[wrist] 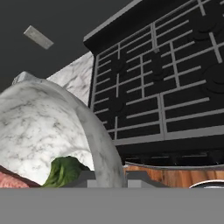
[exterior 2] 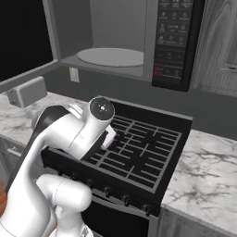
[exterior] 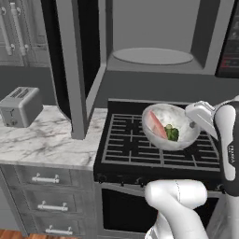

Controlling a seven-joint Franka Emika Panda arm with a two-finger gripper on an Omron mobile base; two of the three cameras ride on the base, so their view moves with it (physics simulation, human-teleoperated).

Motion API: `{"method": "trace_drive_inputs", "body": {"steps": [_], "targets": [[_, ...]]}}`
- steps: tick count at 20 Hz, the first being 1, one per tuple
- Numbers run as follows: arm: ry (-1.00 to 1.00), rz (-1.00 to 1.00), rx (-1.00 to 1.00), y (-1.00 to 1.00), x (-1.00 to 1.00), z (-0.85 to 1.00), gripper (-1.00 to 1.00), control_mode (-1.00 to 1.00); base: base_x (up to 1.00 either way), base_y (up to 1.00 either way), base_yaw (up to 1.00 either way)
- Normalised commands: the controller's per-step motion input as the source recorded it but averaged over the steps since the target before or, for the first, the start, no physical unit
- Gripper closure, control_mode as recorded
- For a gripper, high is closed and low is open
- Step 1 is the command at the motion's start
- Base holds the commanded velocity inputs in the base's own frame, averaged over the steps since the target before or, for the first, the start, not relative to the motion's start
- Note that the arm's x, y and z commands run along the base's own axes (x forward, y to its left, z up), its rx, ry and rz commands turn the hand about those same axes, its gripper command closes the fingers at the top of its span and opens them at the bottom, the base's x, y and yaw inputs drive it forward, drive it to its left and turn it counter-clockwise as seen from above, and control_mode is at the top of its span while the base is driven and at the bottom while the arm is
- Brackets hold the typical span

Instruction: Place the bowl containing the steak and broccoli in the microwave. Close the microwave door and press the start button to microwave the meal.

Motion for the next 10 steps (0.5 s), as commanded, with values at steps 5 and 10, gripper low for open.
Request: {"method": "trace_drive_inputs", "body": {"steps": [5, 10], "targets": [[0.0, 0.0, 0.0, 0.0, 0.0, 0.0, 1.0, 1.0, 0.02, 0.32, 0.34], [0.0, 0.0, 0.0, 0.0, 0.0, 0.0, 1.0, 1.0, 0.08, 0.01, 0.07]]}}
